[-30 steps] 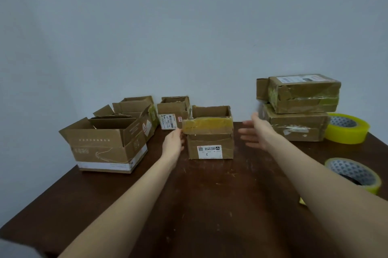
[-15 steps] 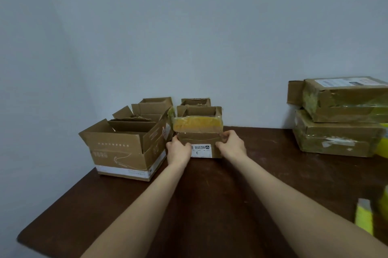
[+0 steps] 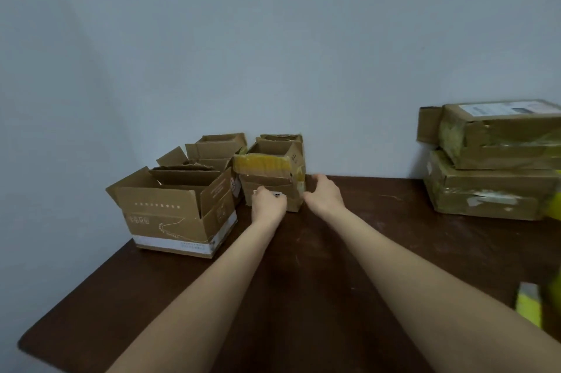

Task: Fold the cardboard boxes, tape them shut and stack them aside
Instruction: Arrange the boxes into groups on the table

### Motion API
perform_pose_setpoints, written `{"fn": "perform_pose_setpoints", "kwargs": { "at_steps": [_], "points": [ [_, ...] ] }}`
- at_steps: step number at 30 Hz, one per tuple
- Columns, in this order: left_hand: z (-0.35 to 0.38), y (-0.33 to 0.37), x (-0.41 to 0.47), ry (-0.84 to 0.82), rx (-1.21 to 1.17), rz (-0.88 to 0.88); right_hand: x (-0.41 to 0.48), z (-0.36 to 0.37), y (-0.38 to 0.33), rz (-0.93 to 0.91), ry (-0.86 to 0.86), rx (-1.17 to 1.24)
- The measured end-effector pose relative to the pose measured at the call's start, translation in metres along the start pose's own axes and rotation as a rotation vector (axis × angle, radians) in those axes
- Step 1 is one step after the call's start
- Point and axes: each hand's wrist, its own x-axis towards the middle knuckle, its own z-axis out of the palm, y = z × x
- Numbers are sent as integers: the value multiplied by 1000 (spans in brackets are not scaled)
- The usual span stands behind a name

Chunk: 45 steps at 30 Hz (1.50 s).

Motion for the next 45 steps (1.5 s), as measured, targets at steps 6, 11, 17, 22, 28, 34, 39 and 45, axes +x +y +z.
{"fn": "perform_pose_setpoints", "kwargs": {
  "at_steps": [6, 11, 17, 22, 28, 34, 39, 45],
  "points": [
    [35, 65, -49, -59, 24, 239, -22, -80, 16, 30, 195, -12],
    [84, 134, -91, -181, -13, 384, -43, -167, 48, 61, 420, -6],
    [145, 205, -122, -339, -178, 479, -43, -254, 83, 193, 807, 24],
    [184, 242, -113, -365, -307, 447, -17, -300, 113, 298, 802, 98],
    [199, 253, -100, -535, -364, 357, 0, -319, 131, 298, 668, 238],
    [151, 218, -97, -253, -548, 344, -19, -301, 106, 275, 695, 306],
    [71, 163, -95, -139, -504, 354, -47, -245, 75, 123, 480, 456],
    [8, 61, -99, -40, -357, 321, -77, -157, 73, 116, 259, 364]
  ]
}}
